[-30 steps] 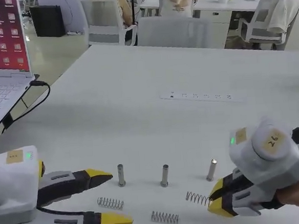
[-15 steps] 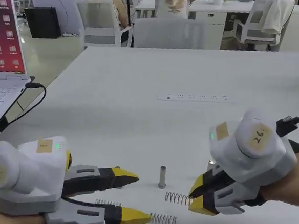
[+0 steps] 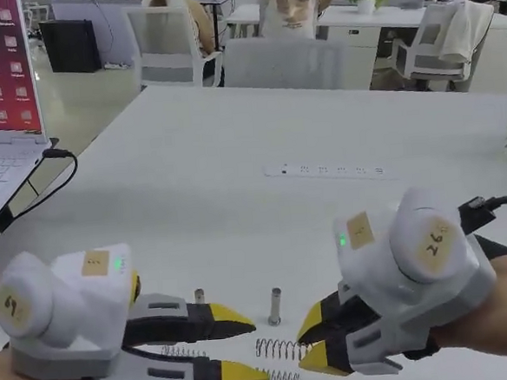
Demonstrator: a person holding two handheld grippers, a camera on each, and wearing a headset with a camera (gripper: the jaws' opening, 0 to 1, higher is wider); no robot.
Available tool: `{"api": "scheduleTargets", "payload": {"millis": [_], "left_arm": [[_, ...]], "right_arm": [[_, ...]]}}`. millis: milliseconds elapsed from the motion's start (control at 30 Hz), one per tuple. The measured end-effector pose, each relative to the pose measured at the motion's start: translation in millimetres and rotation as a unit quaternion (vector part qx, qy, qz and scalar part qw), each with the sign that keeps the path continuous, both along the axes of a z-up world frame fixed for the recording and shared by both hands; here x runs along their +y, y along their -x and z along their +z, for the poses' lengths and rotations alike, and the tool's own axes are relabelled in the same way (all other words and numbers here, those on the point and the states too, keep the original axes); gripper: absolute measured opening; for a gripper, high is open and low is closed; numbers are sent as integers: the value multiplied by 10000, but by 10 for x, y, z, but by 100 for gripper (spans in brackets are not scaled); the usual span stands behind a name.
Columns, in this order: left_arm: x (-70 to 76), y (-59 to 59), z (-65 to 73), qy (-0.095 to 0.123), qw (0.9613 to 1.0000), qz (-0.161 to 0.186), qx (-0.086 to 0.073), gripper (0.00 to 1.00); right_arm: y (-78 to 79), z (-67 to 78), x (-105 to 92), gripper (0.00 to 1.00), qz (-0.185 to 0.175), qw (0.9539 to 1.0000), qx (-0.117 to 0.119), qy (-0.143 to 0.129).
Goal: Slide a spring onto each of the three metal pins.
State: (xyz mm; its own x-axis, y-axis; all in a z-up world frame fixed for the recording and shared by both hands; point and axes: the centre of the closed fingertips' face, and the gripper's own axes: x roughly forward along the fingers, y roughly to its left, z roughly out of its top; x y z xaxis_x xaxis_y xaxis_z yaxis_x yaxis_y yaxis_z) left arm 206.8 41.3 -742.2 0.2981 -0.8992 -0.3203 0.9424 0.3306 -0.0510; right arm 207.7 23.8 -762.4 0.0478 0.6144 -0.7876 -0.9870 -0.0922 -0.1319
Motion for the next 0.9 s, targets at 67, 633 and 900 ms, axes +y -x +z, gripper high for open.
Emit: {"api": "scheduleTargets", "payload": {"millis": [67, 633, 900], "left_arm": [[0, 2, -10, -25, 10000, -20, 2, 19], [-44, 40, 6, -27, 9998, -170, -32, 3], [-34, 32, 9, -81, 9998, -175, -100, 3]], "right_arm": [[5, 13, 9, 8, 19, 10000, 6, -38], [72, 56, 15, 8, 328, 9994, -41, -112], [80, 208, 6, 8, 136, 9986, 240, -449]]}}
